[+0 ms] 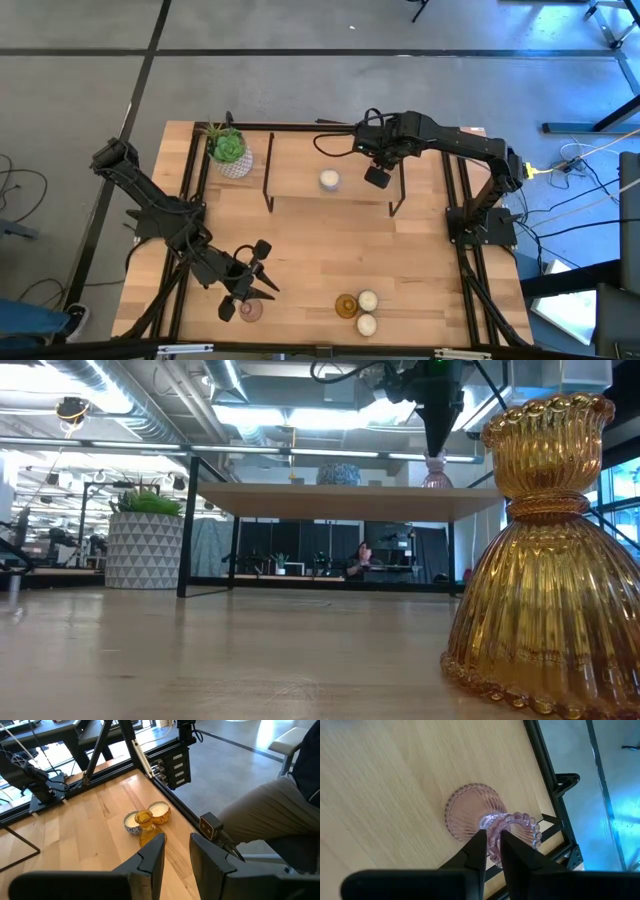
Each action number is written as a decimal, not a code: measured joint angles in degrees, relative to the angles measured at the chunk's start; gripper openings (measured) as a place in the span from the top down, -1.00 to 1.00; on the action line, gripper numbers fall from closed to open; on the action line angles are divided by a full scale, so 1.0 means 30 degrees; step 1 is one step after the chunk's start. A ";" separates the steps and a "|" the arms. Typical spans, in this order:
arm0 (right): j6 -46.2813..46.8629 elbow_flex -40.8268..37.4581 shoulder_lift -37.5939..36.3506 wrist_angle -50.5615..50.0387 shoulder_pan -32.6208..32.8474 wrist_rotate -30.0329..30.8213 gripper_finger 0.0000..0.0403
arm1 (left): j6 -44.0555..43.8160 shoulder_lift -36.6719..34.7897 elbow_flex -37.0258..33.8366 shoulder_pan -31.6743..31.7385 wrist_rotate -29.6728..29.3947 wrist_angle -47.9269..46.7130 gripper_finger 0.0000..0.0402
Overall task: Pick & Place candle stick holders
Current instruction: Put the right pink candle holder on the shelf, then put the yellow candle holder on the shelf aligned with the pink candle holder
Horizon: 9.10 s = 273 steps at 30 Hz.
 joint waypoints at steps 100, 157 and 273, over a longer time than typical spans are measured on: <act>-0.7679 -0.3953 0.3241 2.2686 1.4642 0.2977 0.05 | -0.4378 0.0044 -0.0007 -0.0047 0.0372 0.2237 0.57; 0.6283 -1.8657 -0.7837 2.9356 1.3741 -0.3021 0.05 | -0.3072 0.7306 0.3162 0.3821 -0.0156 0.0190 0.57; 2.1839 -0.4225 0.7031 0.8170 2.0858 1.3564 -0.18 | -0.4817 1.2191 -0.5453 0.4447 -0.3005 2.0075 0.00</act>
